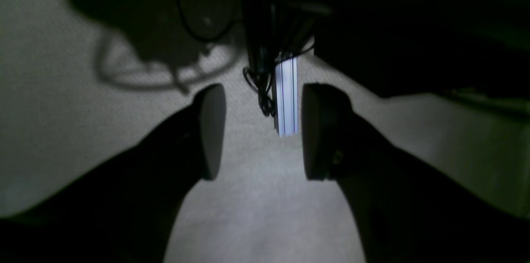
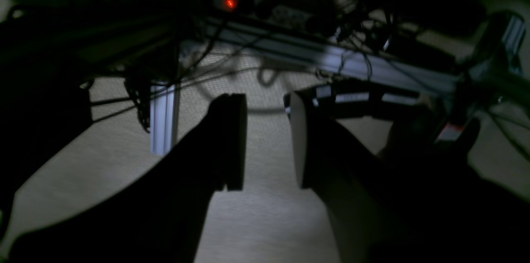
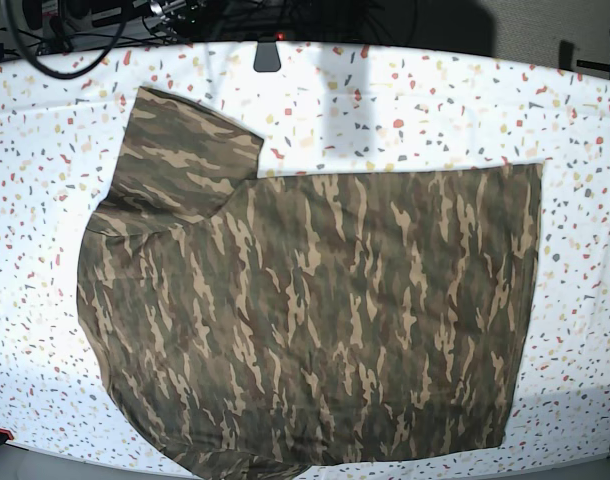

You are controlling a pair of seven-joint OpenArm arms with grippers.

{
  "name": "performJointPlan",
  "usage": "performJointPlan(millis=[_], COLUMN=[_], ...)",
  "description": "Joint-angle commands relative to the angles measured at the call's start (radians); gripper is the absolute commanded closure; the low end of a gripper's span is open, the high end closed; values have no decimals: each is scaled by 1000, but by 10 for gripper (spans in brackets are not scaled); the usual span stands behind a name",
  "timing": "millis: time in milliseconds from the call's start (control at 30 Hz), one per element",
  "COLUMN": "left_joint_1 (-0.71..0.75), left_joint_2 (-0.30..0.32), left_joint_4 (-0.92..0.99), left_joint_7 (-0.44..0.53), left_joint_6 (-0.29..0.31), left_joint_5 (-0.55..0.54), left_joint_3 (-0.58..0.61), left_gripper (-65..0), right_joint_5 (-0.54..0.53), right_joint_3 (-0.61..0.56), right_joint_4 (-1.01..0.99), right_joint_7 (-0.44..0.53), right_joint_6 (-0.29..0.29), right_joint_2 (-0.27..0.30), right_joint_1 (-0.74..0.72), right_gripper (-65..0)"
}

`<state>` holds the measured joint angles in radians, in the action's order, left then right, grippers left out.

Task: Fold the T-shirt properly

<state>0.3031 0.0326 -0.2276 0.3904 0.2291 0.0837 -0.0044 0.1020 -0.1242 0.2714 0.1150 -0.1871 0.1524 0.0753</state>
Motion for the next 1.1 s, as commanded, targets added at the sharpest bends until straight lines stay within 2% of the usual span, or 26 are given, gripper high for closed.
performJointPlan(millis=[0, 67, 267, 433, 667, 700, 800, 900, 967, 1067], left_joint_1=[9, 16, 49, 113, 207, 224, 276, 333, 378, 459], left_joint_2=[-1, -2, 38, 71, 70, 71, 72, 101, 132, 190], left_joint_4=[-2, -1, -43, -205, -370, -389, -447, -523, -587, -695], left_joint_7=[41, 56, 57, 52, -6, 0, 7, 5, 3, 0], left_joint_6=[6, 6, 6, 6, 6, 6, 6, 6, 6, 6], left_joint_5=[2, 2, -5, -272, -268, -268, -268, -269, -269, -269], left_joint_3=[2, 2, 2, -2, -2, -2, -2, -1, -1, -1], left_gripper=[-292, -292, -292, -292, -291, -291, -291, -291, -291, -292], right_joint_5=[-24, -66, -46, -29, 2, 2, -19, -84, -124, -163], right_joint_3=[3, 3, 3, 29, 55, 53, 43, 39, 39, 39], right_joint_4=[6, 6, 17, 128, 323, 347, 423, 509, 572, 684], right_joint_7=[8, 8, 12, 21, 21, 20, 20, 19, 17, -30], right_joint_6=[-1, -1, -1, 24, 22, 2, -115, -199, -238, -251], right_joint_2=[3, 3, 12, 5, 19, 27, 64, 104, 134, 181], right_joint_1=[0, 0, 53, 166, 317, 337, 400, 470, 526, 628], right_gripper=[-191, -191, -191, -191, -191, -191, -191, -191, -191, -191])
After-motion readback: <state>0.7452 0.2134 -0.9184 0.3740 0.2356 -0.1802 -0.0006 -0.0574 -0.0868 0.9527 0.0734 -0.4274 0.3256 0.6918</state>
